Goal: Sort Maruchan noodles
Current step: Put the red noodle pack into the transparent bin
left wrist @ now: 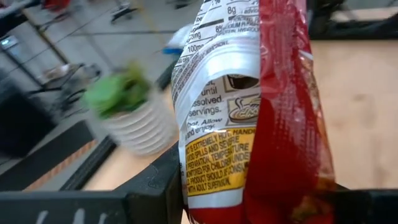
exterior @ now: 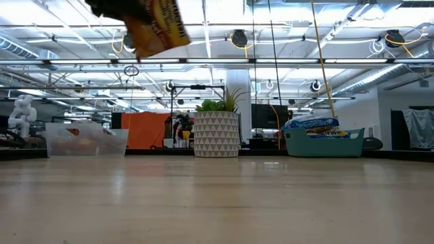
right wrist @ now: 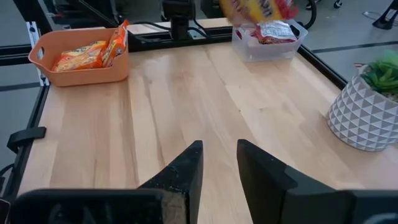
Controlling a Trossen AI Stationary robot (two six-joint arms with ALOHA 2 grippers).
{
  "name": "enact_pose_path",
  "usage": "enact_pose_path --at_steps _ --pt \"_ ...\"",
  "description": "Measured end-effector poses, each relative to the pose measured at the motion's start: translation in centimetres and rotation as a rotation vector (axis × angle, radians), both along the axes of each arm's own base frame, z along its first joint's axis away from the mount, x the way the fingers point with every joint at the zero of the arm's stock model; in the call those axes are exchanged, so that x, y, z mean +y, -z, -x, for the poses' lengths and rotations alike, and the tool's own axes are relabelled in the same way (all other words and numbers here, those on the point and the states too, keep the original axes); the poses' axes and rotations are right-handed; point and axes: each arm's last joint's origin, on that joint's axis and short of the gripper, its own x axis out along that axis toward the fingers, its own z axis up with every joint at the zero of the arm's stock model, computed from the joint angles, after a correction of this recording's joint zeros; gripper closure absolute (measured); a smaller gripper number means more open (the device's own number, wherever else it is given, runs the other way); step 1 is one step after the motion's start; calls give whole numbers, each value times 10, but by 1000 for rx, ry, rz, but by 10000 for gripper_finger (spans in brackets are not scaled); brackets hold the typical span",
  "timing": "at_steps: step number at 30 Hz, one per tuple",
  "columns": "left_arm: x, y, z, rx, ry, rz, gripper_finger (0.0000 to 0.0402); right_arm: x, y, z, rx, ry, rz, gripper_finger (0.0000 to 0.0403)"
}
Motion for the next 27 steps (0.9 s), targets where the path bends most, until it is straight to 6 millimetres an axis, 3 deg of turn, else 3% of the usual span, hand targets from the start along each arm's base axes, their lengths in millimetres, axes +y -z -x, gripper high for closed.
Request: enact_pose_path --at_steps 6,15,21,27 --pt "35 -12 34 53 -138 -8 254 0 0 0 -4 6 -16 310" --pt "71 -11 71 137 -374 14 254 1 -1 -1 3 -27 38 310" --pt "82 -6 78 259 -424 -6 254 0 -1 -1 34 -81 150 310" --pt "85 -5 77 413 -331 -141 254 0 -1 -1 59 -127 237 310"
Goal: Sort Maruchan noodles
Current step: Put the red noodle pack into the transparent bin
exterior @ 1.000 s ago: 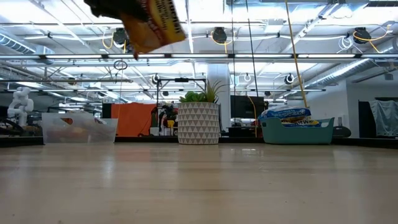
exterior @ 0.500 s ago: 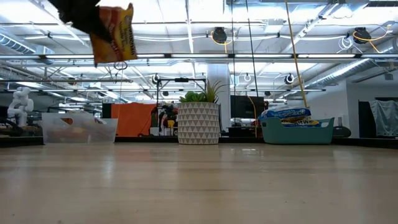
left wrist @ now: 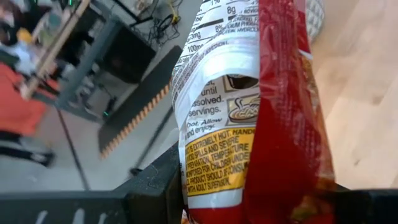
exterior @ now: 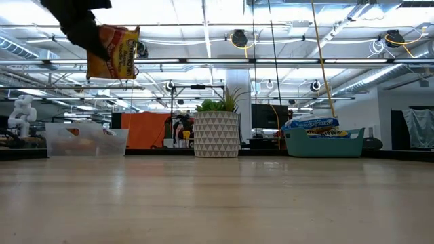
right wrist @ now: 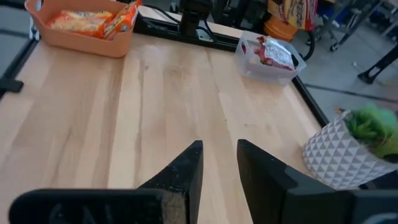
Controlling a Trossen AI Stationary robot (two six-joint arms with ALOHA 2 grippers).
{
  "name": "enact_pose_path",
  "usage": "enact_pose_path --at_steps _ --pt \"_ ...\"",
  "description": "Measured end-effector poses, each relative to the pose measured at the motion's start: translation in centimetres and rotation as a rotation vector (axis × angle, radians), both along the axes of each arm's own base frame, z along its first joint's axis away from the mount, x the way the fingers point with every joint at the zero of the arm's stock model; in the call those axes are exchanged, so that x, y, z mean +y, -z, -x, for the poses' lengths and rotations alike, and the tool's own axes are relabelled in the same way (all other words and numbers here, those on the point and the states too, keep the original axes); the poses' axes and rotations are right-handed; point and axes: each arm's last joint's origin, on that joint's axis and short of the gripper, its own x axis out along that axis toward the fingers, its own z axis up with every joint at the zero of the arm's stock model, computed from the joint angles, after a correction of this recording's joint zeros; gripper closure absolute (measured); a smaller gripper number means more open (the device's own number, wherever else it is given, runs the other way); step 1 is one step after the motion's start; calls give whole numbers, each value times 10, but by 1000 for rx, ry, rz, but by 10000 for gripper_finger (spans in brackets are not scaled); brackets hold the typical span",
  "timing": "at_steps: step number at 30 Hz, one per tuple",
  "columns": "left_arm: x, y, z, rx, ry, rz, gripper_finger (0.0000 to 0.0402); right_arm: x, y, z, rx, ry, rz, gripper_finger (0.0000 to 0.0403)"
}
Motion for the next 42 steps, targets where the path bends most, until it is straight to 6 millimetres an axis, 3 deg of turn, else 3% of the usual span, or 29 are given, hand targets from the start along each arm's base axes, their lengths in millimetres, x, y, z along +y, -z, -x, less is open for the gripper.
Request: enact_pose_path --at_steps 9,21,30,42 --pt "4 0 0 196 104 -105 254 0 -2 0 16 -59 104 310" --pt "32 2 12 280 -90 -80 254 0 -2 0 12 -54 86 310" --pt "47 3 20 109 -341 -15 254 1 -2 0 -11 -14 0 310" --pt "63 8 21 -26 -536 74 254 3 -1 0 0 -33 -116 310"
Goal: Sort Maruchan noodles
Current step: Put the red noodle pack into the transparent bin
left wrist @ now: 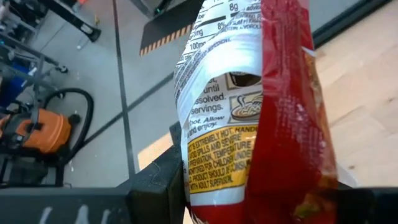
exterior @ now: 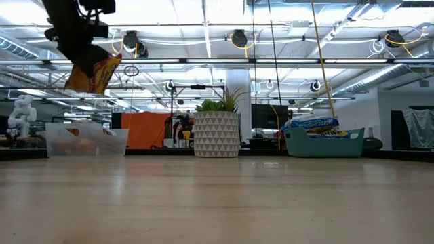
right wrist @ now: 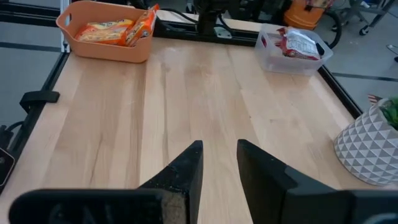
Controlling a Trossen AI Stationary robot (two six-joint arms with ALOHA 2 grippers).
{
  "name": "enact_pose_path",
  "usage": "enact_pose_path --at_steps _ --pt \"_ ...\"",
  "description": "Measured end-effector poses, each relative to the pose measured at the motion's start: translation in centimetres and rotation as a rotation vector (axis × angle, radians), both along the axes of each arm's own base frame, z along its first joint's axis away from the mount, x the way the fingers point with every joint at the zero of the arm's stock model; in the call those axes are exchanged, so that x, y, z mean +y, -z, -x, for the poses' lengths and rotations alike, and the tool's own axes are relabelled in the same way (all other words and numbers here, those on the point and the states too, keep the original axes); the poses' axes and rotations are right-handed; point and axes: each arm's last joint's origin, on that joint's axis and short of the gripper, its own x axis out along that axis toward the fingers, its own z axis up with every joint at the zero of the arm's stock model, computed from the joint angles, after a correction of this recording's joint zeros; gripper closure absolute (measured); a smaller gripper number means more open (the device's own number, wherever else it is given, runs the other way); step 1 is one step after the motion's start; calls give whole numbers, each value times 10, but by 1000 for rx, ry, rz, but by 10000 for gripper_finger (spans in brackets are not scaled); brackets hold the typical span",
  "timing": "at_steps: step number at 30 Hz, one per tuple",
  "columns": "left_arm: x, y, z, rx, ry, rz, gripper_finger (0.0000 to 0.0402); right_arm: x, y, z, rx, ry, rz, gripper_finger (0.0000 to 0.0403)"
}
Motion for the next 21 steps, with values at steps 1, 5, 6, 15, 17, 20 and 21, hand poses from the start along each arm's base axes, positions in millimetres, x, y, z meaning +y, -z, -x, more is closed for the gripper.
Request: enact_pose_path --at_steps 1,5,6,15,17,20,21 --pt "2 2 -1 7 -5 10 254 0 0 0 0 0 0 310" --pt "8 15 -7 62 -30 47 254 0 0 0 -1 0 0 310" --pt "10 19 -9 76 -39 59 254 0 0 0 0 0 1 310" --pt "20 41 -24 98 -124 120 254 0 0 0 6 -17 33 310" --pt "22 43 -27 109 -121 114 254 0 0 0 8 -21 42 310" --pt "25 47 -33 151 -102 101 254 0 0 0 11 -29 56 310" --pt "26 48 -35 171 -88 97 254 0 0 0 11 -29 56 310"
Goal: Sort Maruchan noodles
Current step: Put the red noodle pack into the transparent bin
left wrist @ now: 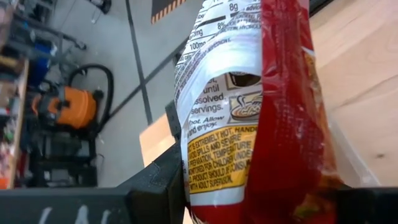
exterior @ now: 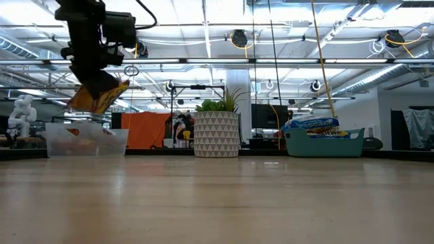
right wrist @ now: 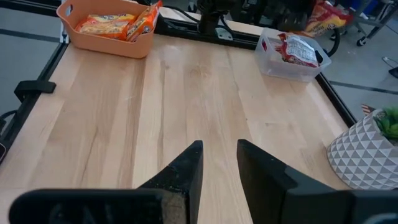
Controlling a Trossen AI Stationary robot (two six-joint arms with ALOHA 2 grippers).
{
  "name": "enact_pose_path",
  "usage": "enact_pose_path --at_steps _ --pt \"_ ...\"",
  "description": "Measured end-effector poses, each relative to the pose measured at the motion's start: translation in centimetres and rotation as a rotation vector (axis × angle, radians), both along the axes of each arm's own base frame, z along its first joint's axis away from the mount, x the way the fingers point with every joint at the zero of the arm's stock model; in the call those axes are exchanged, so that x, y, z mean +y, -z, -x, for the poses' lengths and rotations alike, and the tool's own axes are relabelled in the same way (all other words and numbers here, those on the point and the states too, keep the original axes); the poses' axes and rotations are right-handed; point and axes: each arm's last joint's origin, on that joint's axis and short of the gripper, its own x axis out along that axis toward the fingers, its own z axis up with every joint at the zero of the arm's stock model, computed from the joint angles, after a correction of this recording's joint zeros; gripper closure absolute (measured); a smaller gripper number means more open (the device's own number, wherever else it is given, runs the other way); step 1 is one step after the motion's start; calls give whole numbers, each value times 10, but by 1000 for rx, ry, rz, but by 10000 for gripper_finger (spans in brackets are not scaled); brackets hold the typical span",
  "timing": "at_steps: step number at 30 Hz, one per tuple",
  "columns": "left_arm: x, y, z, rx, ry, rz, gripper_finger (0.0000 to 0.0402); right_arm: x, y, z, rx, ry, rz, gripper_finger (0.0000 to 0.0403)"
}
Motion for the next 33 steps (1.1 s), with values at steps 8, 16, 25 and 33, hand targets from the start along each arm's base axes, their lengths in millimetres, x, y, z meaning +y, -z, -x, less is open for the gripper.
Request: enact_pose_path --at_steps 8,16,25,33 --pt "7 6 -9 74 76 14 254 0 0 0 0 0 0 310" --pt "16 6 -2 31 -26 5 254 0 0 0 0 0 0 310" --pt "23 14 1 86 -89 19 254 0 0 0 1 0 1 310" --pt "34 27 -1 153 -123 53 254 0 0 0 1 0 0 310"
